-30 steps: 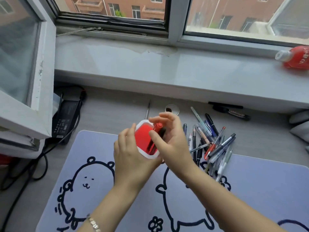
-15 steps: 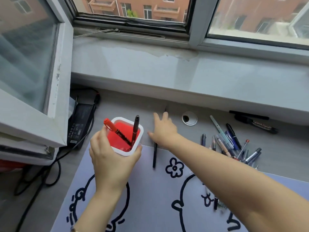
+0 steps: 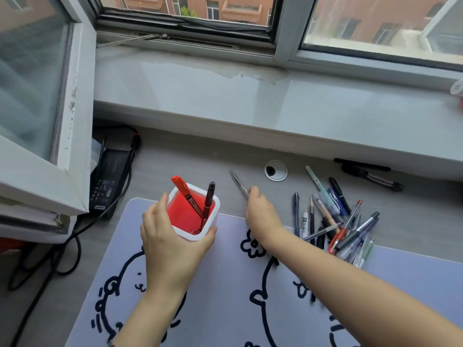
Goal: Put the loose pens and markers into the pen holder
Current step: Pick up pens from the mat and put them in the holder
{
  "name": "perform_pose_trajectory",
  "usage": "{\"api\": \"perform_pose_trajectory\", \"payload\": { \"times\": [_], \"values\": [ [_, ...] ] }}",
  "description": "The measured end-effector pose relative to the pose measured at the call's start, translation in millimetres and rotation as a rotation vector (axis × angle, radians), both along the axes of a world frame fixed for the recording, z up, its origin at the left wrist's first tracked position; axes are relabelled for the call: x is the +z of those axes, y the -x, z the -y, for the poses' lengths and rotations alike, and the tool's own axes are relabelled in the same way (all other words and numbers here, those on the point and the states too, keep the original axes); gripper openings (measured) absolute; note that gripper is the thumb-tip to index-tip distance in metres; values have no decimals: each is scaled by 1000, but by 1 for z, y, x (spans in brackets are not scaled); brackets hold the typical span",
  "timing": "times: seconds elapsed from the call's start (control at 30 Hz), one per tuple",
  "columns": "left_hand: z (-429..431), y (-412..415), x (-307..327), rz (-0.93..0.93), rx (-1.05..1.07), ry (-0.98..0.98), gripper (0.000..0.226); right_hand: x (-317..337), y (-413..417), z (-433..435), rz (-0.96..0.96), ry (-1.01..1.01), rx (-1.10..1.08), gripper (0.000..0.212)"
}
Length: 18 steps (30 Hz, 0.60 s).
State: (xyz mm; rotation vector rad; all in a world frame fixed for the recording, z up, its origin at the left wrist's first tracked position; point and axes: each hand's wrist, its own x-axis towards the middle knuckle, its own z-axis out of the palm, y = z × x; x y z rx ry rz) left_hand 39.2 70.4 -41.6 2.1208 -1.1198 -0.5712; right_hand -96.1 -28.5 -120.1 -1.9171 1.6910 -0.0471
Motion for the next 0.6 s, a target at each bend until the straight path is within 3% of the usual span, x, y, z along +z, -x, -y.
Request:
{"api": "perform_pose_trajectory", "payload": {
  "times": [0.13,0.23,0.3,0.37,0.47,0.6],
  "values": [
    [-4,6,2,12,-43,-1,96,-1,18,8,306,-4,-202,20],
    [-5,12,5,34,-86,8,96,42,33,9,794,110,-414,17],
    [-7,21,4,53,-128,16,96,87,41,8,1131,293,-524,19],
    [-8,34,4,67,-192,25,95,129,45,3,1347,550,-512,18],
    [-8,60,5,63,-300,27,96,150,43,-10,1408,752,-409,12],
    [-1,89,13,63,-411,78,98,115,37,-44,1235,580,-356,16]
  ]
}}
